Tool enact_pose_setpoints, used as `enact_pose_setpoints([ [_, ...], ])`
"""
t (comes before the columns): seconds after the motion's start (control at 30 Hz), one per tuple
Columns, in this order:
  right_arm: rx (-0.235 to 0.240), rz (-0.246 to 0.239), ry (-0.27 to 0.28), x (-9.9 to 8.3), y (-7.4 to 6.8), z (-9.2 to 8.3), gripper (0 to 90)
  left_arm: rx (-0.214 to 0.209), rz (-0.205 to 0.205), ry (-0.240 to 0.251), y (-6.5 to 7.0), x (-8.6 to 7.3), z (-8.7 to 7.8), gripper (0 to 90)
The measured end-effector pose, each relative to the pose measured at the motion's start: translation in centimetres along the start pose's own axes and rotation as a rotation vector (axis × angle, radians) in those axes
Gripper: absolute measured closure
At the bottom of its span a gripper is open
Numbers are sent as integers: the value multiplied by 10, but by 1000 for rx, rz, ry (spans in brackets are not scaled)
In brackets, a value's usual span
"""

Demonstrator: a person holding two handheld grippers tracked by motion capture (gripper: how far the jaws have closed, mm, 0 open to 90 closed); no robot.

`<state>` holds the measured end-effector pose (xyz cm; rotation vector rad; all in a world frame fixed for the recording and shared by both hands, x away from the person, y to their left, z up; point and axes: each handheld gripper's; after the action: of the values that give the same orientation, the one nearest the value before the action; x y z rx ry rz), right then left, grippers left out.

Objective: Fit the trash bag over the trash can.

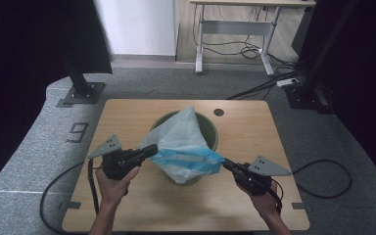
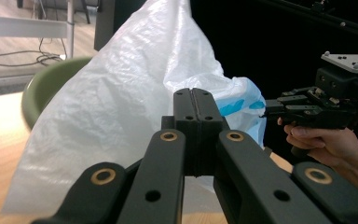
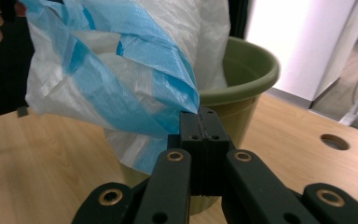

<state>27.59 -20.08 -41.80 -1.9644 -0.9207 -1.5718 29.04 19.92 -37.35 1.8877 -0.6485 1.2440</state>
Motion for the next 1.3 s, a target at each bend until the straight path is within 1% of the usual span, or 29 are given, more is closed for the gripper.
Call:
enact_pose_setpoints([
  [0.1, 15, 2, -15, -8, -3, 2, 889, 17, -8, -2, -6, -8, -6, 900],
  [0.3, 41, 17, -56, -25, -7, 9, 890, 38, -48, -5, -18, -23, -11, 900],
  [0.43, 64, 28, -71, -34, -10, 12, 890, 50, -59, -4, -22, -27, -14, 900],
  [0.63, 104, 83, -93, -50, -10, 16, 889, 62, -71, -12, -26, -34, -14, 900],
  [0.73, 116, 88, -94, -55, -10, 16, 888, 68, -76, -16, -28, -38, -13, 900],
  [0.77, 118, 86, -89, -54, -10, 14, 879, 71, -78, -15, -28, -38, -12, 900],
  [0.8, 113, 81, -82, -53, -10, 12, 818, 72, -77, -15, -29, -39, -12, 900],
  [0.83, 110, 80, -65, -50, -9, 8, 737, 72, -77, -13, -29, -39, -13, 900],
  [0.87, 100, 87, -43, -47, -7, 2, 681, 71, -75, -13, -29, -38, -13, 900],
  [0.9, 99, 91, -20, -43, -5, -3, 650, 71, -73, -12, -29, -38, -14, 900],
  [0.97, 106, 104, 24, -33, 1, -15, 604, 74, -71, -11, -29, -38, -15, 900],
  [1.03, 88, 100, 54, -22, 7, -24, 568, 75, -70, -9, -28, -37, -16, 900],
  [1.1, 75, 98, 81, -10, 14, -29, 558, 75, -70, -6, -28, -37, -17, 900],
  [1.2, 46, 83, 83, 4, 25, -25, 552, 73, -72, -6, -28, -38, -17, 900],
  [1.3, 63, 86, 67, 13, 30, -9, 541, 71, -71, -12, -28, -37, -14, 900],
])
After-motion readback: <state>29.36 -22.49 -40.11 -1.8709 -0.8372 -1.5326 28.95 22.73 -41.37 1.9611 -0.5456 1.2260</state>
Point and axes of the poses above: each handheld gripper's, and its own axes: z roughly forward along the jaws, x roughly out of its top, y roughly to its right, and after that the axes turned 3 degrees about -z, right-handed
